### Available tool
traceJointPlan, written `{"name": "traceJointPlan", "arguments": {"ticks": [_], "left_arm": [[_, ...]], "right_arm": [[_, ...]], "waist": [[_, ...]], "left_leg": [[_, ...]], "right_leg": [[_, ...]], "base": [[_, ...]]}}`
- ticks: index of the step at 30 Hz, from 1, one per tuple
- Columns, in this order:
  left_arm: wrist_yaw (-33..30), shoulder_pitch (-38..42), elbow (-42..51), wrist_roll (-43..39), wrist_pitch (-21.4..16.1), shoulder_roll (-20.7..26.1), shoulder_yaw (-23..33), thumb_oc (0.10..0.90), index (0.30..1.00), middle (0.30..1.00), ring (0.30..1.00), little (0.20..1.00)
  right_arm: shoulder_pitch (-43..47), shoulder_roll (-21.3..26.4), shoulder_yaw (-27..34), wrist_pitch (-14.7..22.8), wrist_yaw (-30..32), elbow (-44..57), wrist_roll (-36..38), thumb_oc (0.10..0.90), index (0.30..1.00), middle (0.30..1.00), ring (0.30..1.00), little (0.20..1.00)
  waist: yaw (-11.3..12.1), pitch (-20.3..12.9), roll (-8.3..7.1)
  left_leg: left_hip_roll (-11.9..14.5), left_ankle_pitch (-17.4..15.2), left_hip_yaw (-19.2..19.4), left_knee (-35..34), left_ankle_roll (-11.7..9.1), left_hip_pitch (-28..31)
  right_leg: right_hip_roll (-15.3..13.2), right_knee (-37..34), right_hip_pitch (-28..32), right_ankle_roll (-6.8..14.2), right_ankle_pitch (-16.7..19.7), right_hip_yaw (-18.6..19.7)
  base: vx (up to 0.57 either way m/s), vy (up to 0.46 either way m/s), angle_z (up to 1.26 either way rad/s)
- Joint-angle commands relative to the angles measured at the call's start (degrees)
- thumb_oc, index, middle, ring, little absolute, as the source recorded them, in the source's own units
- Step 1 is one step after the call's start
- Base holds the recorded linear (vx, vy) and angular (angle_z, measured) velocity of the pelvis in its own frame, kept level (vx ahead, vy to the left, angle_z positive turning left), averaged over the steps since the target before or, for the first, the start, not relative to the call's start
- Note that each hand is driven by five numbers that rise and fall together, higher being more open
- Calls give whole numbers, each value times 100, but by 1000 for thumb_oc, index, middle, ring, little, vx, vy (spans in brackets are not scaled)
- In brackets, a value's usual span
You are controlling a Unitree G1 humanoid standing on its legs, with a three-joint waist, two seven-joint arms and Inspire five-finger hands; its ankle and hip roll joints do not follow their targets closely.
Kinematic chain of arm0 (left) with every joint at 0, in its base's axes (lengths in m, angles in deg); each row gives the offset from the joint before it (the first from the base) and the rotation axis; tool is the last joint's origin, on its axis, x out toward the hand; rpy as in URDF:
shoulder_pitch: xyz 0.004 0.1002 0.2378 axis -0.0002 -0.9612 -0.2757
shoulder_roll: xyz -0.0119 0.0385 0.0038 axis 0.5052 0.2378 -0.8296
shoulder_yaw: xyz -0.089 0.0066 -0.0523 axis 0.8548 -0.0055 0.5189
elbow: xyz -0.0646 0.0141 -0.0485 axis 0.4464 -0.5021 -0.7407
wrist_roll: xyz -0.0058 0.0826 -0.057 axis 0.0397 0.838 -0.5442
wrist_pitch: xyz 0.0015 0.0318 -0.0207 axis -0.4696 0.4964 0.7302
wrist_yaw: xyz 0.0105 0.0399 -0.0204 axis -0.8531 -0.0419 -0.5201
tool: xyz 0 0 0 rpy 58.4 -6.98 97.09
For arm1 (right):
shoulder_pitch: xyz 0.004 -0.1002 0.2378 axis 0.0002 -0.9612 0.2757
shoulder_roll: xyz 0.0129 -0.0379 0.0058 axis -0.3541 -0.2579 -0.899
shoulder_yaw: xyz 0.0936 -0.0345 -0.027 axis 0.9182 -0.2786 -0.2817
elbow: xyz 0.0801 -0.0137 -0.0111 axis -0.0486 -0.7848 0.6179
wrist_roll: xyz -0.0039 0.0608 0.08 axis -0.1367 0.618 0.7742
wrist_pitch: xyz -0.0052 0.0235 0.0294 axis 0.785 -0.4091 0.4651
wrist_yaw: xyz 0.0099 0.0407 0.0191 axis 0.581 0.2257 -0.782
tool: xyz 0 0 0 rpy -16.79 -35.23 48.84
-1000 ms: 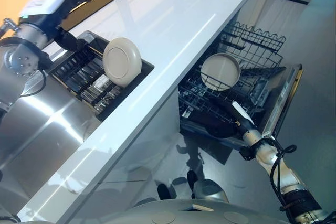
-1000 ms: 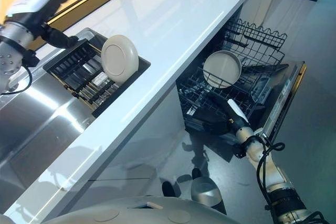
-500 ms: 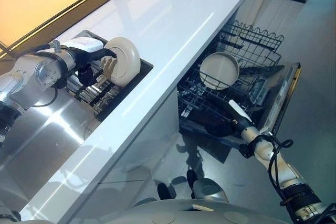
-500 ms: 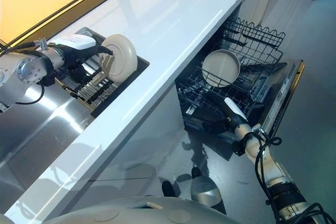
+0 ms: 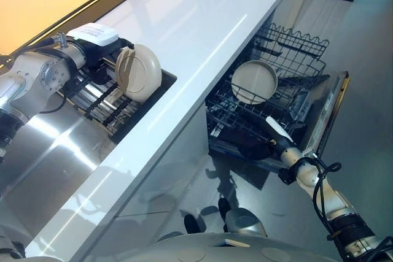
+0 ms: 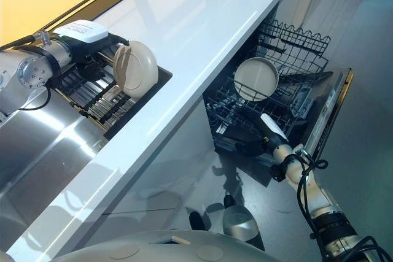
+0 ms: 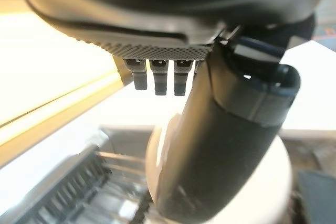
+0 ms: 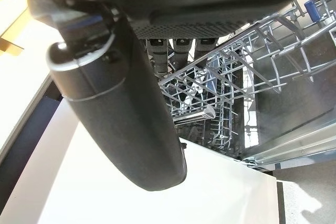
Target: Pick up plates and place into dishwasher.
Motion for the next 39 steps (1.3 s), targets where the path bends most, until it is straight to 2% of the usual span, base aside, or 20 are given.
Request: {"name": "traceJointPlan", "arguments": {"ticks": [1, 5, 11, 23, 39], "left_arm": [[-875, 1150, -742, -209, 512, 189, 570, 800, 900, 900, 900, 900], [-963, 964, -783, -141, 513, 159, 843, 800, 900, 900, 900, 900], [-924, 1034, -646, -7, 628, 31, 706, 800, 900, 900, 900, 900], [-1257, 1517, -927, -79, 711, -270, 240, 800, 900, 900, 900, 900], [-1111, 1665, -1012, 123, 738, -687, -87, 800, 900, 900, 900, 900]], "right_arm": [[-769, 195, -583, -56, -318, -83, -78, 800, 900, 900, 900, 900], [-777, 166, -582, -99, -272, -53, -69, 800, 900, 900, 900, 900], [-745, 134, -632, -186, -246, 22, 19, 800, 900, 900, 900, 900], [-783, 111, -685, -179, -75, -89, 105, 800, 900, 900, 900, 900], [-864, 181, -593, -200, 63, -99, 213, 800, 900, 900, 900, 900]], "waist": [[18, -136, 74], [44, -133, 44], [45, -139, -14], [-147, -57, 44], [-380, 94, 99]], "left_leg": [[-438, -713, -26, 333, 79, -105], [-420, -715, -31, 337, 70, -89], [-408, -738, -43, 365, 81, -83], [-399, -781, 79, 422, 85, -96], [-347, -805, 132, 564, 39, -191]], "right_leg": [[-194, 801, -308, 975, -511, -10], [-201, 806, -283, 967, -511, -60], [-209, 859, -296, 959, -539, -116], [-186, 982, -388, 966, -573, -30], [-75, 1067, -466, 830, -754, 63]], "base": [[0, 0, 0], [0, 0, 0], [27, -36, 0], [43, -26, -1], [37, -43, -2]]}}
